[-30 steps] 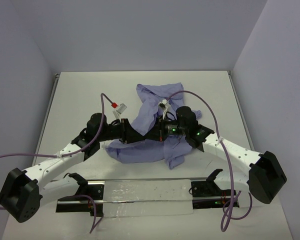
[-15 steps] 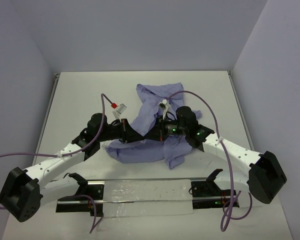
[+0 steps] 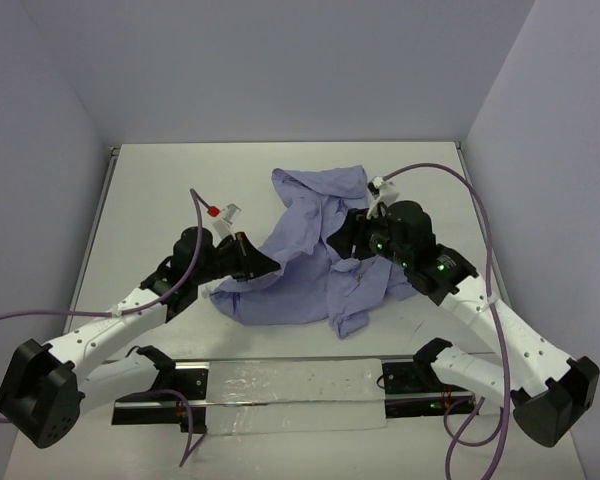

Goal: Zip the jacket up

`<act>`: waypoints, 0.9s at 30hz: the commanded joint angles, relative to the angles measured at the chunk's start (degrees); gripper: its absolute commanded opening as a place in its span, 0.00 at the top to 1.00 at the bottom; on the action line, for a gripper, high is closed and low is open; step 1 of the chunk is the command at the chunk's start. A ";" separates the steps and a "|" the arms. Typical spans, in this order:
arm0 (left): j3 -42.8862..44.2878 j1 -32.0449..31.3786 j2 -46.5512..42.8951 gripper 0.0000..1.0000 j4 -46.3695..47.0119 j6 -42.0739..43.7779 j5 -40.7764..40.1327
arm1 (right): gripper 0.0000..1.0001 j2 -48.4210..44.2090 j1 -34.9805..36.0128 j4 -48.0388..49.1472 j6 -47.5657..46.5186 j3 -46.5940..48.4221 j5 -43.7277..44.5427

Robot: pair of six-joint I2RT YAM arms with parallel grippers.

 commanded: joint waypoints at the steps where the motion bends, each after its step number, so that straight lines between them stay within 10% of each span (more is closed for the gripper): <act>1: 2.95 0.84 -3.59 1.00 -4.69 -1.49 -10.93 | 0.50 1.53 -1.79 -11.69 2.85 -4.62 16.31; 27: 3.73 1.00 -5.05 1.00 -6.83 -0.44 -9.61 | 0.56 19.68 -13.53 14.32 16.24 -17.18 8.80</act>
